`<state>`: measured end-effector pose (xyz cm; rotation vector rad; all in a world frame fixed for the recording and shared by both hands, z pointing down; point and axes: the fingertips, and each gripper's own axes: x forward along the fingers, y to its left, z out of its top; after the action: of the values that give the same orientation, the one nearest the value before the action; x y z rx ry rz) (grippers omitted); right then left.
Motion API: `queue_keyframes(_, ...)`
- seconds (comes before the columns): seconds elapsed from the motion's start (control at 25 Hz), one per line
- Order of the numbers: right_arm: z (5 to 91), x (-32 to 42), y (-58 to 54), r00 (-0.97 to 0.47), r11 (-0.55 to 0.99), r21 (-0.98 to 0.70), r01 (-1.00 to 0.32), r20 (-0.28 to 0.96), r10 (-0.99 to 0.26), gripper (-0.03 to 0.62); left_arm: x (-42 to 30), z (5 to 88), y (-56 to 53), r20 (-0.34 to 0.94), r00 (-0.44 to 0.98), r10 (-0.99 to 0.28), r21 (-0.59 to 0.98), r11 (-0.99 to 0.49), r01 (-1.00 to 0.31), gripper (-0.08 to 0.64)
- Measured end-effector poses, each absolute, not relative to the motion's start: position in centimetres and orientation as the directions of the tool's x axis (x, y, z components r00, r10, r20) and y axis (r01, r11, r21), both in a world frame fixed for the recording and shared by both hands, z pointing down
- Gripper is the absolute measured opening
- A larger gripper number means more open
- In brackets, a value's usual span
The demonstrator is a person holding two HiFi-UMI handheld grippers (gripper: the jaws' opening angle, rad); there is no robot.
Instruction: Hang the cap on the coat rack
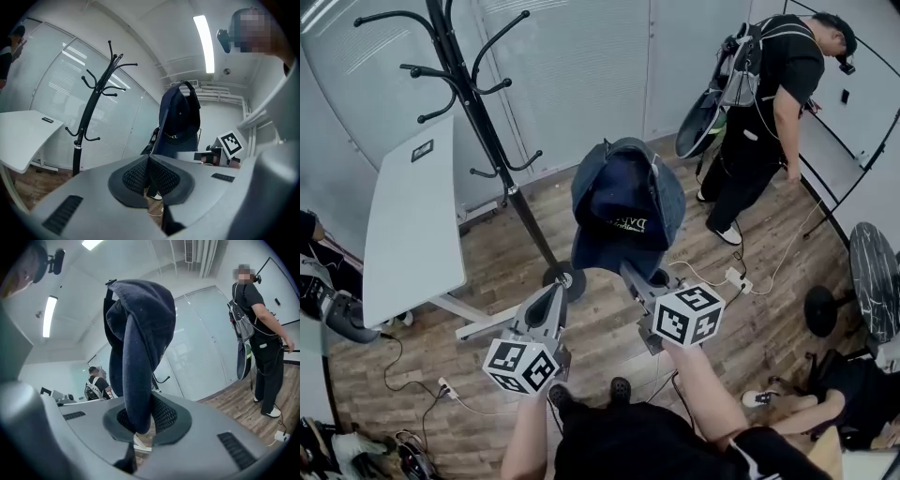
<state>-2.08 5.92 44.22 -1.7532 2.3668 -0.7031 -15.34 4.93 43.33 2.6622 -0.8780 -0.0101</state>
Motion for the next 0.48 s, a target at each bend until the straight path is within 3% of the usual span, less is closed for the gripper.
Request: queue_keyframes(0.48,46.7,-3.4,5.1,-0.385,0.267,-0.400,-0.877,0.251,-0.888,0.044,-16.0,44.9,5.3,0.133,0.785,-0.605,0.350,-0.713,-0.608,0.015)
